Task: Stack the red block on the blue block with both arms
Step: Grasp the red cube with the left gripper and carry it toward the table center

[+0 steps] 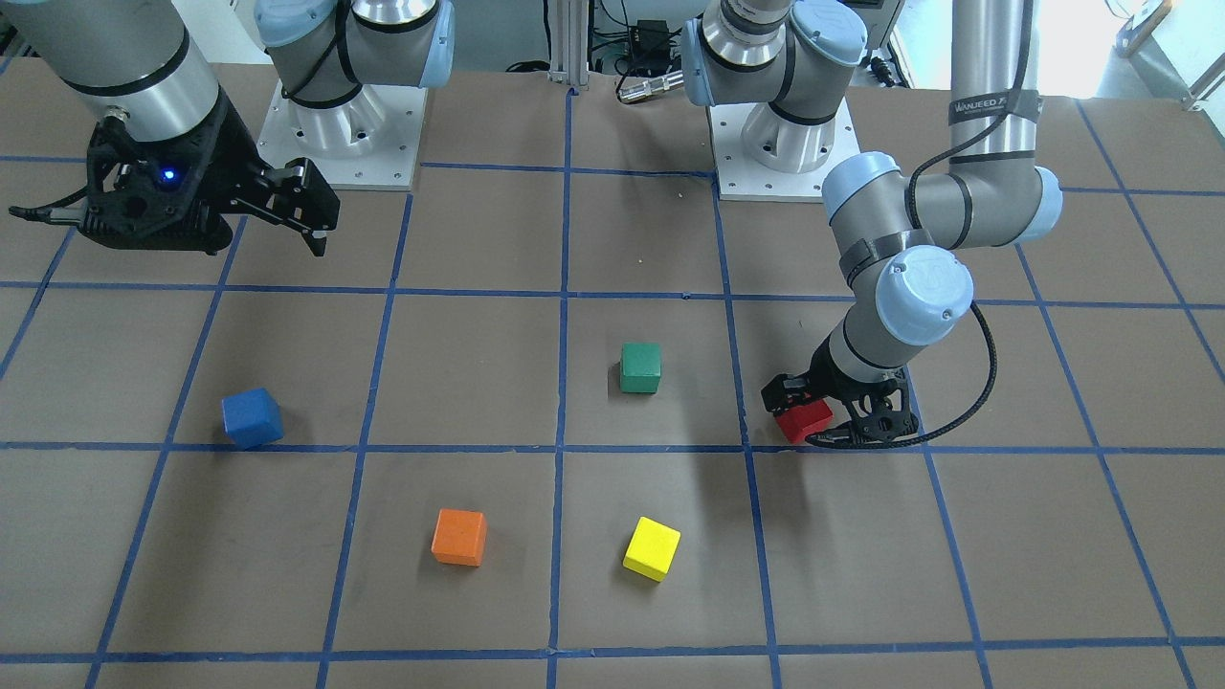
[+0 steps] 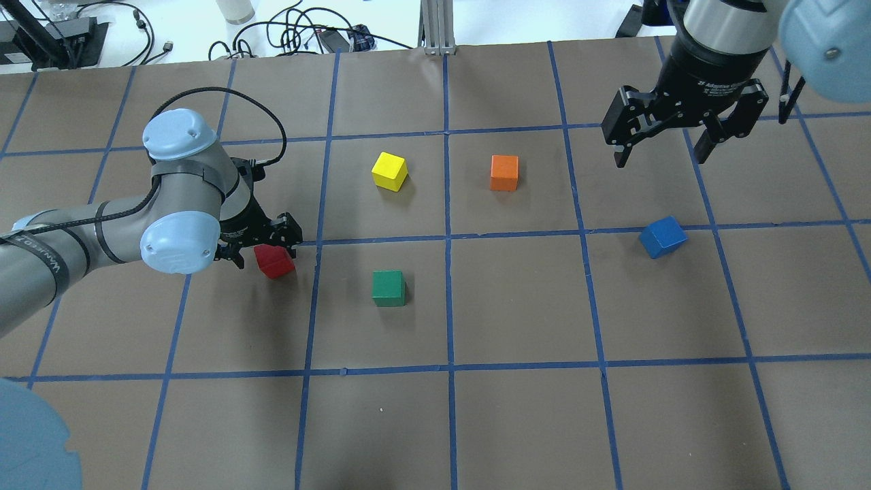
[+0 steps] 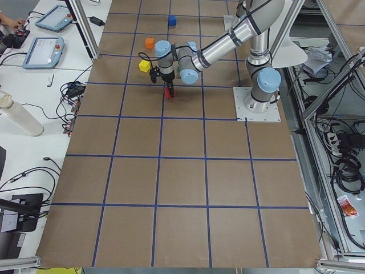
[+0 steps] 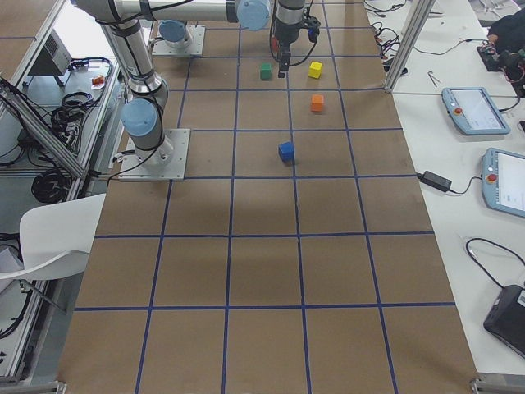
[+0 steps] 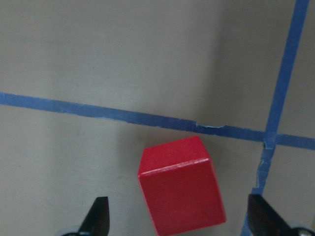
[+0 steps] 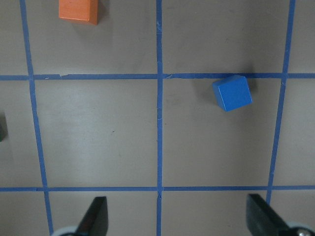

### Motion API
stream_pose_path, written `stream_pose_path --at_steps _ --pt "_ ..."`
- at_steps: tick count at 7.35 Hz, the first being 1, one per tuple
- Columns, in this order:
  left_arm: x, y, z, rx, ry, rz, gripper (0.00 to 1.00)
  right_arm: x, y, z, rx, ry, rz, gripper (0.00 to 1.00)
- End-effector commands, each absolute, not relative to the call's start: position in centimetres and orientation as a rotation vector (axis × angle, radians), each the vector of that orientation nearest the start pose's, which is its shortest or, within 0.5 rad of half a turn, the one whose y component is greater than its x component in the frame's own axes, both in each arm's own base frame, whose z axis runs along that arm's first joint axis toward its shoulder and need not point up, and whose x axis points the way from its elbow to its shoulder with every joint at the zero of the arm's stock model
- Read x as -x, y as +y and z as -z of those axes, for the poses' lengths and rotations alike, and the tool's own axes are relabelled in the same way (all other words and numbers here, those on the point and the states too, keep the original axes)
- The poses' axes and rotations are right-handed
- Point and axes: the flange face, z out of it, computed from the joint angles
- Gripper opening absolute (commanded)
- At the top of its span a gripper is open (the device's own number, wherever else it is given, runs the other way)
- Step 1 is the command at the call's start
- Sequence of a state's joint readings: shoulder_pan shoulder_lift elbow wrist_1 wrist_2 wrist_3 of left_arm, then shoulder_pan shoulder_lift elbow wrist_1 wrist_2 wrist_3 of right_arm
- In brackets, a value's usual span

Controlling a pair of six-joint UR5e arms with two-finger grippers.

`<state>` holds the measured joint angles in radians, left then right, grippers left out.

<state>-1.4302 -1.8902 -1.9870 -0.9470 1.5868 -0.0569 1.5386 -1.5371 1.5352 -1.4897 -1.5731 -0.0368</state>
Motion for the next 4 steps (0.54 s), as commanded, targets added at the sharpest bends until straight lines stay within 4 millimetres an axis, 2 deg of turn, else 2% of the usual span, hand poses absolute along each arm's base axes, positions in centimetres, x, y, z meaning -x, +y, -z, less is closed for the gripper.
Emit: stream_pose_path --at_steps 1,2,3,4 --pt "5.8 -52.7 -19.0 0.303 3.111 -0.181 0.58 -11.7 -50.2 -48.1 0.010 3.139 -0.123 1.00" --pt "5.8 -52.9 -19.1 0.299 3.115 -0.171 0.32 -11.7 -50.2 -48.1 0.007 3.139 -0.125 1.00" --pt "5.9 -53.5 -20.2 0.234 3.129 -0.133 0.23 -11.7 -50.2 -48.1 0.007 3.139 -0.125 1.00" --pt "6.1 -55.3 -22.3 0.140 3.133 -0.078 0.26 -11.7 -50.2 -48.1 0.007 3.138 -0.125 1.00"
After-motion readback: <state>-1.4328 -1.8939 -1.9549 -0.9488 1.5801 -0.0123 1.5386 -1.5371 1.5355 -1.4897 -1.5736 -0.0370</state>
